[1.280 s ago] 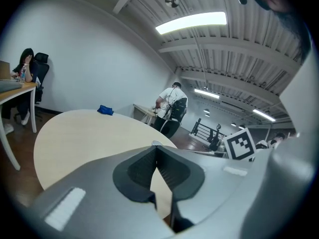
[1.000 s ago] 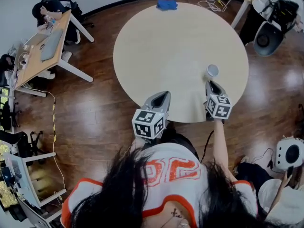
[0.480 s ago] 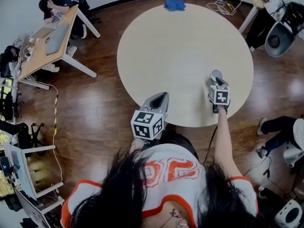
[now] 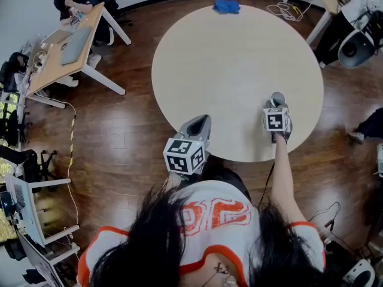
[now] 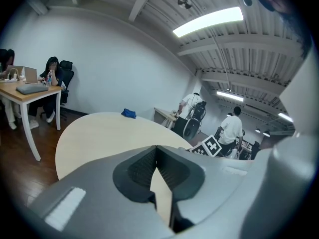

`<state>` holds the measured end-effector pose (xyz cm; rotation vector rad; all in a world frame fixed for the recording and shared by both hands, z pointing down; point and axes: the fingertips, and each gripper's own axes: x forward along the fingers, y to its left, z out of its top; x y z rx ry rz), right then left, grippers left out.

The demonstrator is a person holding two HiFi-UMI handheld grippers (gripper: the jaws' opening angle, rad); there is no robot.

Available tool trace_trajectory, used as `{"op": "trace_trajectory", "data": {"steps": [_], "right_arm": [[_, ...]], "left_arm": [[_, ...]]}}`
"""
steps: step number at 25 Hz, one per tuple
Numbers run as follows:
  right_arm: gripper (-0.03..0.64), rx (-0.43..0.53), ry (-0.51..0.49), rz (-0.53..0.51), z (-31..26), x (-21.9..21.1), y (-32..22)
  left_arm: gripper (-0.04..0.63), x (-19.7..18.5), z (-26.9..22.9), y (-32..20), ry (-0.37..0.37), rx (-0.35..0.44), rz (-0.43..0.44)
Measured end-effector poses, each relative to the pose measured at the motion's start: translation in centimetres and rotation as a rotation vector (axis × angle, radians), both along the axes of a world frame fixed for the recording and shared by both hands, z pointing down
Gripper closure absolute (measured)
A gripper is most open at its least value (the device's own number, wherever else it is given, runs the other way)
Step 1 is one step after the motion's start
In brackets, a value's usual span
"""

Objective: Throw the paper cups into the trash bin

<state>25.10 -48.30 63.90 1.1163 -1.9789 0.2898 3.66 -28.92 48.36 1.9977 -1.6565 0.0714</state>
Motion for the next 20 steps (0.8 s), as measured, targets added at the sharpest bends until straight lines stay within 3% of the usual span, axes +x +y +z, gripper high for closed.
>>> {"op": "trace_trajectory", "data": {"steps": [3, 6, 12, 20], "right_arm": [[0.586, -0.011, -0.015, 0.040, -0.3, 0.3, -0.1], [0.588, -0.062, -0.056, 0.091, 0.1, 0.8, 0.6], [0.589, -0.002, -0.157, 0.097, -2.6, -0.8, 1.8], [0.589, -0.011, -0.272, 0.088, -5.2, -3.5, 6.3]], "left_arm": [[0.595, -0.2, -0.1, 0.1, -0.004, 0.004, -0.003], [0.595, -0.4, -0.1, 0.2, -0.005, 0.004, -0.003], [0.595, -1.2, -0.1, 0.7, 0.004, 0.007, 0.000], [0.595, -1.3, -0.5, 1.4, 0.020, 0.024, 0.047]]}}
